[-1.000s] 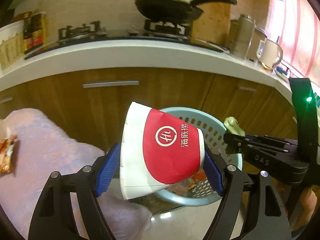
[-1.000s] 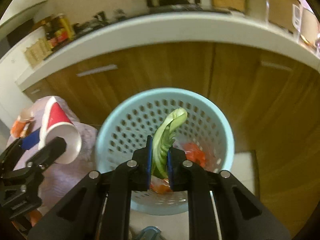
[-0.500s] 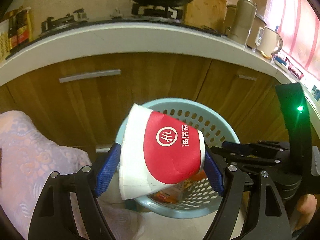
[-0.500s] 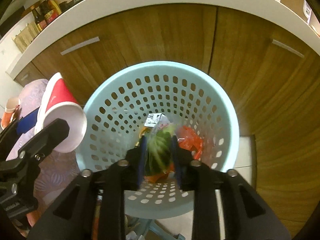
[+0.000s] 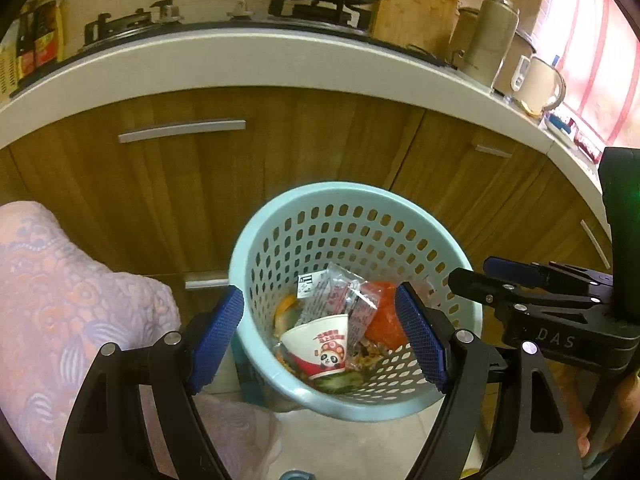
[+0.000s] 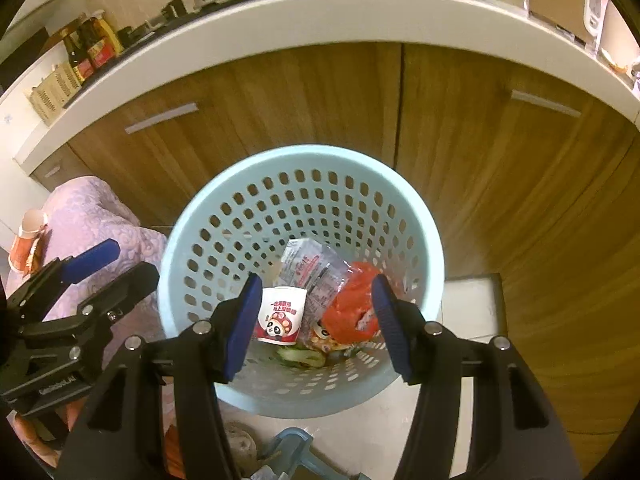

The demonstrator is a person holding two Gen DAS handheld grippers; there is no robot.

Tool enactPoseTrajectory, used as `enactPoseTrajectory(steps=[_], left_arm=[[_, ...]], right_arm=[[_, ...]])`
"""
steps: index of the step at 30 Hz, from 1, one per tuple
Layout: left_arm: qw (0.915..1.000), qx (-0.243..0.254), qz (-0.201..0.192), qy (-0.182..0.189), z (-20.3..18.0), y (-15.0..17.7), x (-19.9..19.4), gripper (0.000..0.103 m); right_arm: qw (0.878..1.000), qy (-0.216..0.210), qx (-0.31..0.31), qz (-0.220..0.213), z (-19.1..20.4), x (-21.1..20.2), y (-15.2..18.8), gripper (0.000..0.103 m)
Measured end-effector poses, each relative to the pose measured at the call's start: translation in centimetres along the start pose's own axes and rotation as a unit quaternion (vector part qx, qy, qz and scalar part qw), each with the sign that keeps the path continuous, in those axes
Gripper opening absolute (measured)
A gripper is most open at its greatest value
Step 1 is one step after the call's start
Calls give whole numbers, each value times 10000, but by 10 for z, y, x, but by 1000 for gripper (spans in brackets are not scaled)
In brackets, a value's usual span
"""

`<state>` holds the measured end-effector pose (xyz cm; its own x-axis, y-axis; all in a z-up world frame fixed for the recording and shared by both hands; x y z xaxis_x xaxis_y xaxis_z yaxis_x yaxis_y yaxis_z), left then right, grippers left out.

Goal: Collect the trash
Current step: 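Carry the paper cup and bok choy leaf to the wastebasket and release both, then grasp the orange paper cup with the left tool while the right tool grasps the snack wrapper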

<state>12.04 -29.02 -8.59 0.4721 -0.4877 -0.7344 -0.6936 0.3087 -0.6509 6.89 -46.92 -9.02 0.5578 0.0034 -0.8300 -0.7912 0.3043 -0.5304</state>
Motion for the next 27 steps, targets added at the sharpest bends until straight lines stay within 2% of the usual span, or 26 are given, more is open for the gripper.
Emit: enactPoseTrajectory(steps=[8,17,22,25,27], left_arm=[[9989,-70,-435,-150,23,3,-53,76],[9924,-446,-912,-698,90,11,-125,76],[9829,-715,-1249,-1146,133,16,-166,76],[9776,-795,-1372,-1384,157,20,-186,76],[9737,-877,-1427,-1542,174,25,-199,76]], right_arm=[[9974,-408,-379,-463,49,-30,-8,53],[9906,-753,-910,-691,122,-47,-13,53],[9856,-937,-1190,-756,161,-49,-17,53],[9784,-1214,-1423,-876,196,-50,-16,53],[9724,-1549,-1512,-872,219,-46,-15,53]])
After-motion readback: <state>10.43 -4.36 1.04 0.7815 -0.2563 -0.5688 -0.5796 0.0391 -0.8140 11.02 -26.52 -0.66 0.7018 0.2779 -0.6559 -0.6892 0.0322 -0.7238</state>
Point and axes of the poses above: each gripper's, at about its wrist camera, not at the fingertips, and x roughly the way its jaws point, z to its left, y to its underside, the point moved 2 cm from there along x, roughly the way its jaws point
